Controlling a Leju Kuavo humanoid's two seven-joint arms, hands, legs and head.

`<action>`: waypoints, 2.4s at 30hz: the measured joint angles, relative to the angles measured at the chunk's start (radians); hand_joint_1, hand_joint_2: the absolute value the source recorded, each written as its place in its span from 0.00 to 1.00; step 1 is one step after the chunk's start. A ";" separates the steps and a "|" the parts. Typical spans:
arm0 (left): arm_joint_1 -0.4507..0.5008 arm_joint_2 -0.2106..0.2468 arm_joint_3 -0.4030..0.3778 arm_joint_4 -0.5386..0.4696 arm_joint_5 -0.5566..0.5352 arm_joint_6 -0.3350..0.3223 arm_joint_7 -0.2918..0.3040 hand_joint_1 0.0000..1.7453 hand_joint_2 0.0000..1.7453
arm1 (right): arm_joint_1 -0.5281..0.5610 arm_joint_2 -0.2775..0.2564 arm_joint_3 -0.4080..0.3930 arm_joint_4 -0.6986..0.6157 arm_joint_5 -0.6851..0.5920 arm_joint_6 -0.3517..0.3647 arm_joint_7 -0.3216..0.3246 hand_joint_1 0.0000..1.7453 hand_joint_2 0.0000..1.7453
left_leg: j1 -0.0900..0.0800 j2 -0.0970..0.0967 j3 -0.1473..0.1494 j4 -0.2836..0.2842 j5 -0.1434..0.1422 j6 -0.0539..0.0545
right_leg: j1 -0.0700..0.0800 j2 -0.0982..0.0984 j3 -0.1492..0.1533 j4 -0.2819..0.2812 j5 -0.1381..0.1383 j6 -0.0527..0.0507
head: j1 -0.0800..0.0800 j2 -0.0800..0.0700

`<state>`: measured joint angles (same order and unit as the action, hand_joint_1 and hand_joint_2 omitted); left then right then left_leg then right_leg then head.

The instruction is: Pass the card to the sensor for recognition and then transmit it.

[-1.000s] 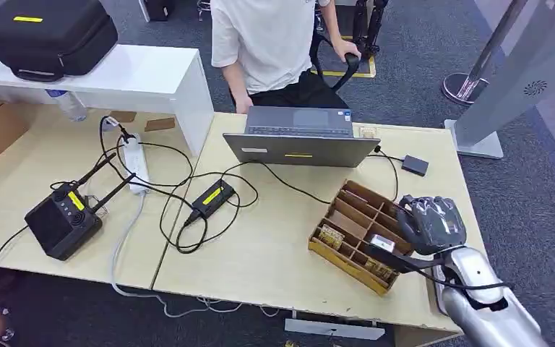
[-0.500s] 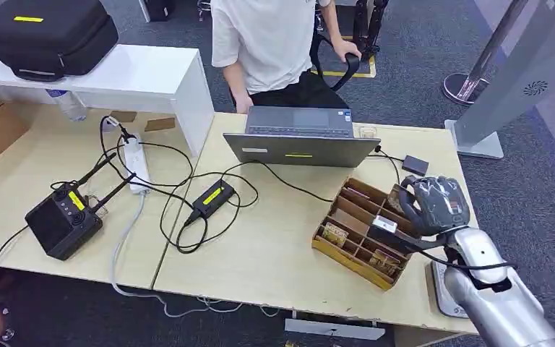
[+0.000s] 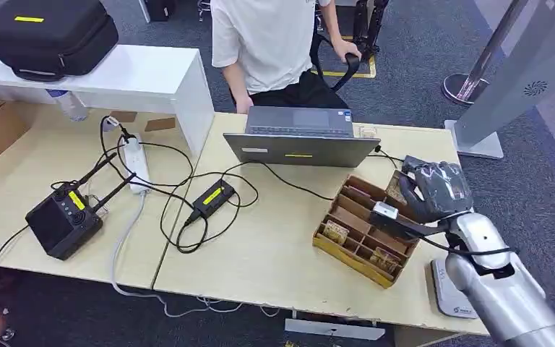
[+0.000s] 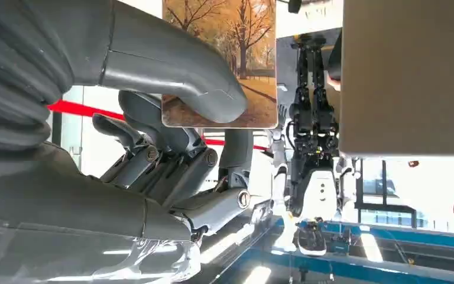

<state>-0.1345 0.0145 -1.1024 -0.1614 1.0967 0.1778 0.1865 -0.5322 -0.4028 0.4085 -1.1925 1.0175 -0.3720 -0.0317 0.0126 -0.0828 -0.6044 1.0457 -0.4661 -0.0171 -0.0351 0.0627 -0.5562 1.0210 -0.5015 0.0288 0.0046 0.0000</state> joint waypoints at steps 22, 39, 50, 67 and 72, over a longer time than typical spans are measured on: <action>-0.003 0.001 -0.013 0.000 0.008 -0.011 0.002 0.00 1.00 | -0.155 0.000 0.048 0.000 -0.062 0.036 0.024 1.00 1.00 | 0.000 0.000 0.000 0.000 0.000 0.000 | 0.000 0.000 0.000 0.000 0.001 0.000 | 0.000 0.000; -0.005 0.002 -0.022 0.000 0.009 -0.011 0.002 0.00 1.00 | -0.156 0.000 0.054 0.000 -0.061 0.036 0.024 1.00 1.00 | 0.000 0.000 0.000 0.000 0.000 0.000 | 0.000 0.000 0.000 0.000 0.001 0.000 | 0.000 0.000; -0.009 0.003 -0.034 0.000 -0.001 -0.016 0.003 0.00 1.00 | -0.282 0.015 0.074 0.014 -0.048 0.028 0.056 1.00 1.00 | 0.000 0.000 0.000 0.000 0.001 -0.001 | 0.000 0.000 0.000 0.001 0.002 -0.001 | 0.000 0.000; -0.032 0.006 -0.125 0.000 -0.057 -0.043 -0.011 0.00 1.00 | -0.692 0.266 0.167 0.572 0.153 -0.143 0.121 1.00 1.00 | 0.001 -0.003 -0.002 0.000 0.005 -0.004 | 0.000 -0.002 -0.002 0.003 0.003 -0.002 | 0.000 0.000; -0.032 0.008 -0.129 0.000 -0.057 -0.043 -0.011 0.00 1.00 | -0.704 0.278 0.175 0.607 0.153 -0.143 0.119 1.00 1.00 | 0.001 -0.003 -0.002 0.000 0.005 -0.004 | 0.000 -0.002 -0.002 0.002 0.004 -0.002 | 0.000 0.000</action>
<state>-0.1663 0.0225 -1.2310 -0.1614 1.0399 0.1347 0.1751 -1.2360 -0.1251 0.5833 -0.5855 1.1700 -0.5150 0.0877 0.0132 -0.0853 -0.6061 1.0456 -0.4614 -0.0207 -0.0348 0.0612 -0.5584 1.0234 -0.4979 0.0268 0.0046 0.0000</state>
